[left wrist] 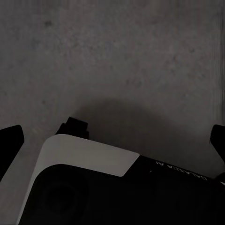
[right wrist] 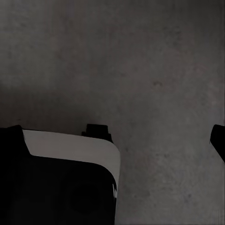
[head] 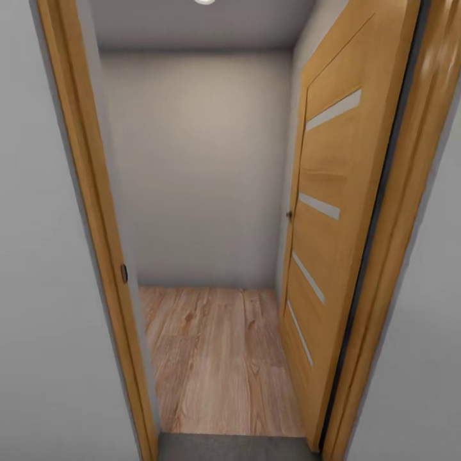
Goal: Move the two storage containers from the living room to the garage. In the garage, place one container on the floor and stack the other container on top of it (either order is fine).
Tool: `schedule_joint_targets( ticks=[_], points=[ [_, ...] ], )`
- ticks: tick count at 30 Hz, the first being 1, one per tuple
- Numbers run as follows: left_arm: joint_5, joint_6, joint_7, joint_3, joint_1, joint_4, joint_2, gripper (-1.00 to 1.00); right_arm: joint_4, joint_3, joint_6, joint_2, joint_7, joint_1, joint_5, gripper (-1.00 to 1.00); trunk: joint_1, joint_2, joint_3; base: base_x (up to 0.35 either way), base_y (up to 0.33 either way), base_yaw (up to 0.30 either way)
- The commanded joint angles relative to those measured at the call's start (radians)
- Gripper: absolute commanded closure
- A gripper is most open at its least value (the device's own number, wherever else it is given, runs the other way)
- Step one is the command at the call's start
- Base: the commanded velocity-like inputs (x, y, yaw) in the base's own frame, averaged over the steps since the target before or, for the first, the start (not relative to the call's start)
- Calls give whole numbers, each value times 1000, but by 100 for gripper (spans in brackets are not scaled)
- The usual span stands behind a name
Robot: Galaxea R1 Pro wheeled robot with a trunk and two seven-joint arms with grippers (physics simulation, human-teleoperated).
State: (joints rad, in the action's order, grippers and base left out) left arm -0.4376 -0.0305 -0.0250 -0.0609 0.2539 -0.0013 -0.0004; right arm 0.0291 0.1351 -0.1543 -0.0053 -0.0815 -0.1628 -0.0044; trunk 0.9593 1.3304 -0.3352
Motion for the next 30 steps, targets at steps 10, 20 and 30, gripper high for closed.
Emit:
schedule_joint_targets(
  ticks=[10, 20, 30],
  points=[
    [-7, -3, -3, -7, 1, 0, -1, -100, 3, 8, -4, -4, -3, -1, 1, -100, 1, 1, -1, 320, -4, 4],
    [-7, -3, -3, -7, 1, 0, 1, -100, 3, 8, -5, -3, -3, -1, 1, -100, 1, 1, -1, 320, -101, 0],
    [-9, -3, -3, -7, 1, 0, 4, -100, 3, 9, 4, 2, -3, -1, 0, -100, 1, 1, -1, 320, -128, 1]
  ],
)
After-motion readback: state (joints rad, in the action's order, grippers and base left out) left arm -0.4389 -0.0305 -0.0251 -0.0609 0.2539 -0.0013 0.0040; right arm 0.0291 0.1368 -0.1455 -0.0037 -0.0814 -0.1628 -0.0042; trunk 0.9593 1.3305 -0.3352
